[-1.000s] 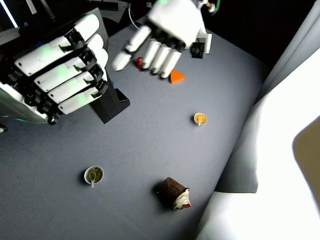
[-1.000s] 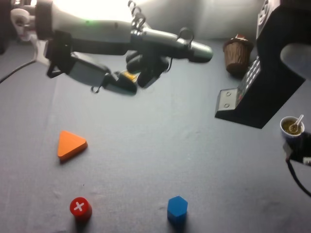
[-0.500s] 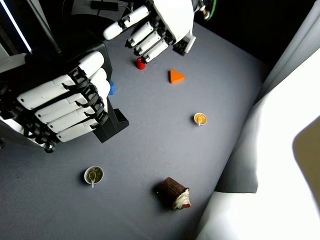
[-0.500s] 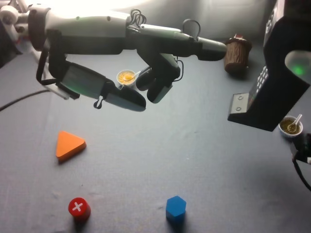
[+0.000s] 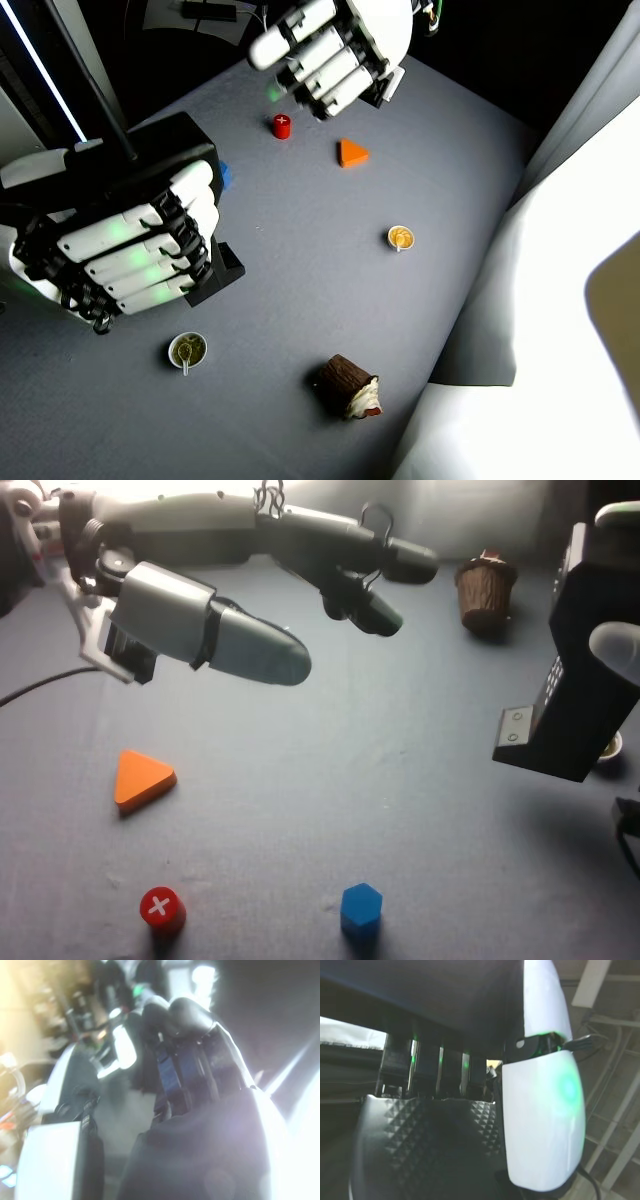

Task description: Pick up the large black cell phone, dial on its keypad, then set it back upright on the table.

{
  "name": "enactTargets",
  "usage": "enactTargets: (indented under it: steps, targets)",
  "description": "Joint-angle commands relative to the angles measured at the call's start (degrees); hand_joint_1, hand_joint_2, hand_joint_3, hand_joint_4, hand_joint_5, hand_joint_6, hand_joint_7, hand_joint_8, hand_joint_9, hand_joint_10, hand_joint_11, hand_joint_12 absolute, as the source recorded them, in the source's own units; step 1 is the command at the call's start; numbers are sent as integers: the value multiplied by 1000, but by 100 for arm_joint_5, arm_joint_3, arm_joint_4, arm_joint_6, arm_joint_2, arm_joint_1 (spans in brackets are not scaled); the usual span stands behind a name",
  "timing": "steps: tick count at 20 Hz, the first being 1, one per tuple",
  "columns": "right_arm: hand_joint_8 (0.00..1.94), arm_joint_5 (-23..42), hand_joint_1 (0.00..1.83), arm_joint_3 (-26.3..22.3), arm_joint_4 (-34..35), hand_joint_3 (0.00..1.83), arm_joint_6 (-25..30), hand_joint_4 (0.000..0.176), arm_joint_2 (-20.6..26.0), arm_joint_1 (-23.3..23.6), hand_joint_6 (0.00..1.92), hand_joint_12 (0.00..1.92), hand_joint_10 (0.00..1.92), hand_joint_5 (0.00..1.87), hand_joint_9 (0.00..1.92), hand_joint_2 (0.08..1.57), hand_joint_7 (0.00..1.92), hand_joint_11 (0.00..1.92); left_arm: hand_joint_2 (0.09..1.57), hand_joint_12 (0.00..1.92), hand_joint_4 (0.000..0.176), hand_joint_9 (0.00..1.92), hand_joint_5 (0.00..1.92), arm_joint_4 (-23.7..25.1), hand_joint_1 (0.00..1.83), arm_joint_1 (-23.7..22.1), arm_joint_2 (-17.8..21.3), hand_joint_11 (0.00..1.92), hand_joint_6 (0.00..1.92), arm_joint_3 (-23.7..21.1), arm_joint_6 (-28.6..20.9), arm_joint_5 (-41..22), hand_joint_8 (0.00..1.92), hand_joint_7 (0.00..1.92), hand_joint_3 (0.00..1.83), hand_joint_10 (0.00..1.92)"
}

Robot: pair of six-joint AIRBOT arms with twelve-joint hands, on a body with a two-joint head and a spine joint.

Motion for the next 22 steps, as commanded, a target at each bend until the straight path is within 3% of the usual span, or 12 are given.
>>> enactTargets:
  steps: [1, 2, 3, 4, 6, 7, 8, 10, 12, 14, 19, 22]
  targets:
    - [1230, 783, 1482, 23, -126, 0, 123, 0, 38, 11, 833, 1599, 1306, 931, 803, 1147, 767, 851, 1237, 1093, 38, 396, 288, -568, 167, -100, 69, 9, 2, -43, -88, -113, 0, 445, 0, 49]
    - [1213, 784, 1482, 29, -113, 0, 123, 0, 28, -4, 811, 1598, 1280, 949, 819, 1142, 776, 850, 1230, 805, 44, 307, 264, -541, 84, -78, 94, 1, 0, -99, -176, 88, 0, 357, 0, 15]
    - [1304, 784, 1475, 29, -86, 4, 123, 0, 18, -12, 1009, 1675, 1383, 815, 717, 1192, 681, 734, 1227, 559, 37, 234, 259, -410, 33, -70, 120, 0, 0, -173, -347, 352, 0, 286, 0, 6]
    - [1315, 784, 1472, 30, -50, 0, 123, 0, 0, -24, 1066, 1711, 1414, 788, 688, 1208, 661, 691, 1219, 455, 34, 195, 260, 194, 6, -177, 159, 0, 0, -272, -833, 776, 2, 247, 0, 2]
    - [1262, 785, 1474, 35, -41, 0, 123, 0, -34, -43, 1052, 1697, 1366, 796, 727, 1196, 692, 703, 1168, 347, 47, 129, 239, 397, 0, -234, 182, 0, 0, -320, -1155, 978, 2, 168, 0, 0]
    - [1263, 786, 1474, 35, -41, 0, 123, 0, -51, -50, 1041, 1689, 1372, 802, 723, 1195, 690, 711, 1158, 366, 52, 132, 243, 411, 0, -252, 201, 0, 2, -345, -1369, 1093, 3, 173, 0, 2]
    - [1203, 786, 1480, 39, -41, 0, 123, 0, -61, -50, 836, 1660, 1318, 927, 790, 1156, 770, 796, 1156, 405, 52, 141, 249, 494, 0, -288, 206, 0, 3, -353, -1510, 1146, 6, 188, 0, 4]
    - [1163, 792, 1483, 66, -41, 0, 123, 0, -91, -50, 719, 1637, 1283, 990, 823, 1137, 807, 827, 1162, 501, 50, 167, 264, 650, 0, -292, 252, 0, 6, -417, -1944, 1311, 8, 215, 0, 8]
    - [1143, 800, 1483, 123, -41, 0, 123, 0, -139, -50, 751, 1597, 1275, 985, 824, 1132, 812, 857, 1154, 584, 57, 197, 278, 878, 0, -315, 295, 0, 4, -484, -2329, 1434, 9, 254, 0, 9]
    - [1119, 852, 1484, 210, -41, 2, 122, 0, -205, -50, 717, 1571, 1269, 996, 829, 1125, 832, 878, 1166, 541, 49, 193, 274, 1378, 0, -378, 334, 0, 0, -573, -3156, 1597, 3, 256, 2, 2]
    - [1078, 1034, 1485, 390, -44, 1, 84, 0, -376, -47, 777, 1561, 1260, 989, 832, 1123, 841, 870, 1189, 505, 50, 191, 255, 1406, 0, -276, 421, 0, 1, -679, -4119, 1651, 3, 283, 3, 1]
    - [1081, 1066, 1484, 464, -43, 0, 80, 0, -463, -47, 775, 1584, 1269, 983, 836, 1127, 837, 866, 1202, 577, 43, 214, 276, 1410, 5, -317, 468, 0, 5, -743, -4170, 1650, 5, 306, 3, 7]
